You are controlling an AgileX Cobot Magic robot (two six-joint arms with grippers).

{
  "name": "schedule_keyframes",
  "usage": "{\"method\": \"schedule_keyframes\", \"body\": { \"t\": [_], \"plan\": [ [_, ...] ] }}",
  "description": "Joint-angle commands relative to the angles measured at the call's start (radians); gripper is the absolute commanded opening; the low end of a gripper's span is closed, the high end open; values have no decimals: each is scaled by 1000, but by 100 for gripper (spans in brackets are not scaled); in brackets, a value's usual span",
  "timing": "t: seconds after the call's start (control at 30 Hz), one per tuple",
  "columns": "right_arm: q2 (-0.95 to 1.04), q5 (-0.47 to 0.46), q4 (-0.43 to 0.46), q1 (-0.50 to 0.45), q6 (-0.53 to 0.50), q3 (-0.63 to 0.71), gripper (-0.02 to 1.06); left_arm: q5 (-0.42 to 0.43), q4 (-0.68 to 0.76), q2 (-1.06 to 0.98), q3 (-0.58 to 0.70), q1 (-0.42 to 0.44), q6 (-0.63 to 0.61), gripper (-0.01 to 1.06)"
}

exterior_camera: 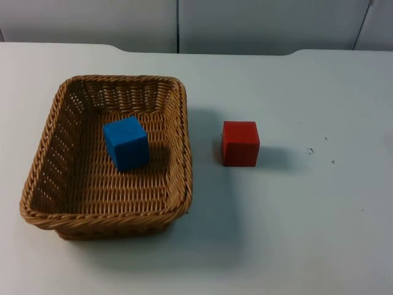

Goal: Pick up the basket with the left hand and place the blue cube into the basket with the right hand.

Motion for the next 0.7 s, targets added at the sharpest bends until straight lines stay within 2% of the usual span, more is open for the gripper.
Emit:
{"method": "schedule_keyframes", "body": {
  "t": [0.0, 0.13, 0.23, 0.27, 0.37, 0.57, 0.6, 0.67],
  "plan": [
    [-42, -7, 12, 3, -3, 27, 80, 39, -1, -24, 3, -7, -8, 69],
    [-129, 47, 12, 3, -3, 68, 80, 90, -1, -74, 3, -7, -8, 69],
    [-231, 136, 12, 3, -3, 114, 80, 92, 41, -132, 3, -7, -37, 69],
    [-231, 136, 12, 3, -3, 114, 80, 92, 41, -132, 3, -7, -37, 69],
    [-317, 193, 25, 3, -3, 141, 80, 102, 187, -183, 3, -7, -164, 69],
    [-402, 260, 35, 3, -3, 141, 80, 143, 236, -183, 3, -7, -173, 70],
    [-417, 280, 35, 3, -3, 141, 80, 147, 234, -183, 7, -7, -173, 72],
    [-439, 334, 35, 3, -3, 141, 80, 150, 230, -183, 48, -7, -173, 84]
  ]
}}
